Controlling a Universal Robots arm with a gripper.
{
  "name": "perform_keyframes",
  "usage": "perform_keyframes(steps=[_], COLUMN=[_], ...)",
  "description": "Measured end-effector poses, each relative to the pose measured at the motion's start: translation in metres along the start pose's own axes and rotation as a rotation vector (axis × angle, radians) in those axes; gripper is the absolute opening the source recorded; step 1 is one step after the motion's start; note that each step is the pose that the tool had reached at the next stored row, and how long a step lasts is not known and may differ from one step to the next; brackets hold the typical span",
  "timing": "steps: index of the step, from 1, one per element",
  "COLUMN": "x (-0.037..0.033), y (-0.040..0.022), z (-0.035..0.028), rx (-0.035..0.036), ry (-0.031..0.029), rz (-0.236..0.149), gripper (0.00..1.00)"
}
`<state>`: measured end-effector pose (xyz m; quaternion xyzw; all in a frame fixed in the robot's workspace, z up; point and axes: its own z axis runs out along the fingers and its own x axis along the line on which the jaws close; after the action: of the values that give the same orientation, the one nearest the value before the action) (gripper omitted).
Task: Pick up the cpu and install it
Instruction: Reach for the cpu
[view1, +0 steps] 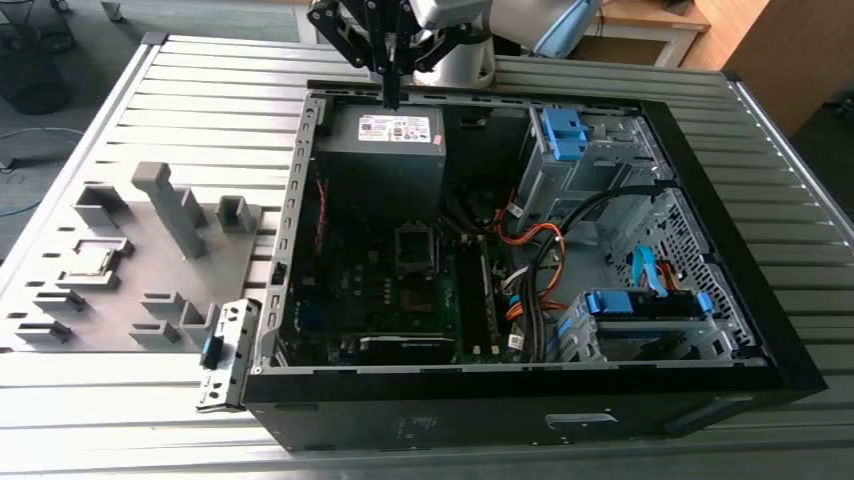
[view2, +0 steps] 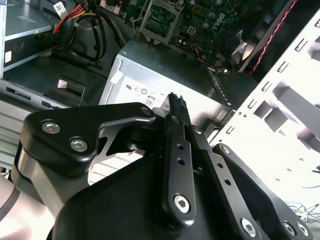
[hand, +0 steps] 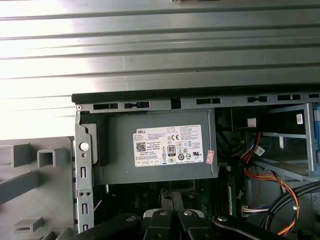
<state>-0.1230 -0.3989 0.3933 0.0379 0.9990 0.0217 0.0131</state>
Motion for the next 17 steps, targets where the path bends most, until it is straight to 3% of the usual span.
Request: perform_keyframes(steps=[17], x=[0.0052], y=[-0.0004], z=[-0.0001], rx=[0.0], ry=[0.0], rz=[0.0], gripper=[0.11])
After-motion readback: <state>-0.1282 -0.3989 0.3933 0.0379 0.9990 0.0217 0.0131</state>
